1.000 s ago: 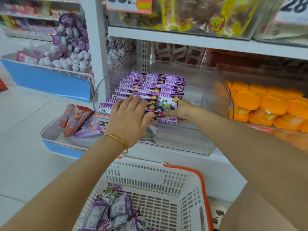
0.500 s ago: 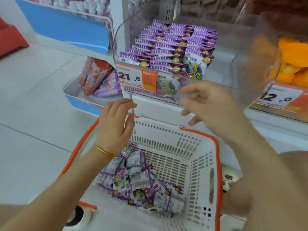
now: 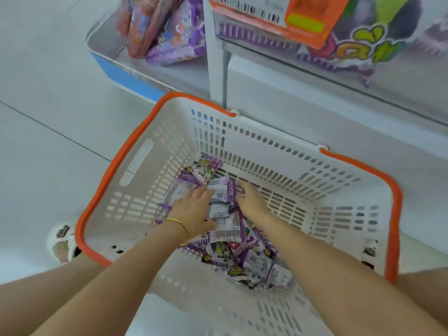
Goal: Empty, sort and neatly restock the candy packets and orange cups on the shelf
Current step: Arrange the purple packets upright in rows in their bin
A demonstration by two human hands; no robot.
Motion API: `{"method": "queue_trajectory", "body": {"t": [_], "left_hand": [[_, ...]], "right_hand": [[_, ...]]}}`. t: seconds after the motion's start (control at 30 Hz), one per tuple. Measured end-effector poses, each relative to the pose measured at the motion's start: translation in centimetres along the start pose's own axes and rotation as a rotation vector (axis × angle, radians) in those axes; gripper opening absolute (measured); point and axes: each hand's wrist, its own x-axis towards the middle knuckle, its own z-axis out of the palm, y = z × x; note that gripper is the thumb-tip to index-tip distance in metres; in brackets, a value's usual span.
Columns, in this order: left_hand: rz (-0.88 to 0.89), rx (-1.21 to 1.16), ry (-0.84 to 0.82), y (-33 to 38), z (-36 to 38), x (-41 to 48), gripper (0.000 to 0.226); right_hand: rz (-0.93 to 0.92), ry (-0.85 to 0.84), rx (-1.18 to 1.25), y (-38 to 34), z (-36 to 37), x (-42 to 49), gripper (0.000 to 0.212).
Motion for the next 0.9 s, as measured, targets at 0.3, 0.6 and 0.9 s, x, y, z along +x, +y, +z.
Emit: {"method": "queue_trajectory", "body": {"t": [0.3,0.6,0.9], "left_hand": [[-0.236,-0.768,0.229,-1.8,0.9,2.6,0.011],[-0.426,-1.602,0.123,-1.3,-1.7,1.2,0.053],[-0.392,-2.126,-0.021,0.9,-3.5,0.6,0.054]], "right_hand": [[0.084,0.040,0.094,-2.7,0.0,4.3,0.034],[-0.414,0.246,0.302,-3.1,-2.5,-3.9,0.026],[-0.643,0.199,0.052,-2.6,-2.0,-4.7,0.018]]}}
